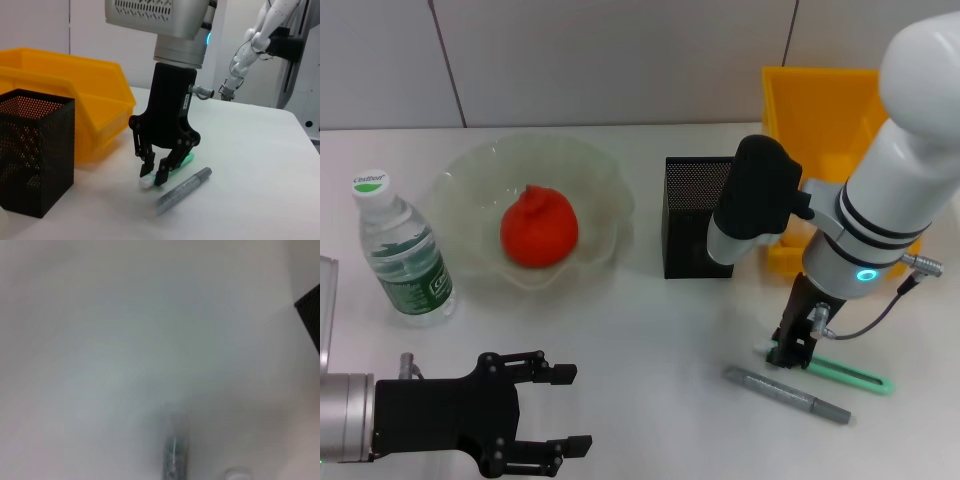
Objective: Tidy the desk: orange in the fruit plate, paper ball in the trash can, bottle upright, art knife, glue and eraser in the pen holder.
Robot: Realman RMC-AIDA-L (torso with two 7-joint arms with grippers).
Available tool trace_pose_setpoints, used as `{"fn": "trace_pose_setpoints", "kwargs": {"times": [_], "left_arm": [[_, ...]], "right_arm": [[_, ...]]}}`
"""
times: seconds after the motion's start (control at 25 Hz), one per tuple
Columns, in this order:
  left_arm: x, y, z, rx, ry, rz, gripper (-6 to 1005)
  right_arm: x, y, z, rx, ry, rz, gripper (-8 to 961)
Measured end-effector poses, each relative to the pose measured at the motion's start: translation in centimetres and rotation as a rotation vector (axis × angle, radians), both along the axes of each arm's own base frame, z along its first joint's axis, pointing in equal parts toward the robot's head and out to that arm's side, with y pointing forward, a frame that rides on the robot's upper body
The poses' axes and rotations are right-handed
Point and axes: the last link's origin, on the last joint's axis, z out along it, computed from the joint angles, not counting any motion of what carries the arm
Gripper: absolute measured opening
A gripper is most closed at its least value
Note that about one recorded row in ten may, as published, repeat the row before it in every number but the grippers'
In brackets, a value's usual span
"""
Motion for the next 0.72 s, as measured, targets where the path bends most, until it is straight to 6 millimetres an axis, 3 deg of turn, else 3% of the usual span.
{"fn": "trace_pose_setpoints", "kwargs": {"times": [0.4,0.72], "left_arm": [[0.0,0.0,0.0,0.000,-0.001,-0.001,785],[0.0,0.0,0.0,-0.001,0.000,-0.002,785]], "right_arm": [[-2.7,0.5,1.6,0.051,0.217,0.018,186],[-4.4,0.3,5.5,0.134,0.563,0.046,192]]}}
